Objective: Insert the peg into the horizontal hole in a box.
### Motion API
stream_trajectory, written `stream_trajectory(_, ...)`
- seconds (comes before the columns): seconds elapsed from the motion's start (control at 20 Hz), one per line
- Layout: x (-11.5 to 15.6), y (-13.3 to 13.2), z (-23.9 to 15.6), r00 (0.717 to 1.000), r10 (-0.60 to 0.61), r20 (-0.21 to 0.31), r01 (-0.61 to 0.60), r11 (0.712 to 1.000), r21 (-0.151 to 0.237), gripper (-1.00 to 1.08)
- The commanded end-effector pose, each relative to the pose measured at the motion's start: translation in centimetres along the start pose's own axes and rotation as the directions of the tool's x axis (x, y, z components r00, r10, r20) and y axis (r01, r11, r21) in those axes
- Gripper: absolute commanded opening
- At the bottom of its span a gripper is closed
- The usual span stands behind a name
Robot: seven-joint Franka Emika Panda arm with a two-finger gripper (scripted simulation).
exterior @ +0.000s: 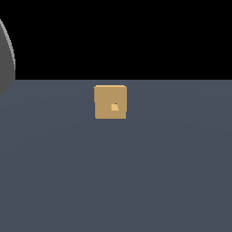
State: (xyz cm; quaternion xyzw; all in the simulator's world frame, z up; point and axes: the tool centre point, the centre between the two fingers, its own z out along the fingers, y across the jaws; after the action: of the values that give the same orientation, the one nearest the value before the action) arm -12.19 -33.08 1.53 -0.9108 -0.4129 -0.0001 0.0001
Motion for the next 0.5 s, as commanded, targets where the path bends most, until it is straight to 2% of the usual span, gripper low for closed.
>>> stream_trajectory(0.0,0.0,0.0,0.0,1.0,0.0,0.0,0.0,1.0,0.0,-1.0)
stream_trajectory(0.25,0.2,0.0,0.0,1.0,-0.003,0.0,0.003,1.0,0.0,-1.0)
stream_trajectory(0.45,1.8,-0.1,-0.2,1.0,-0.03,0.0,0.03,1.0,0.0,-1.0)
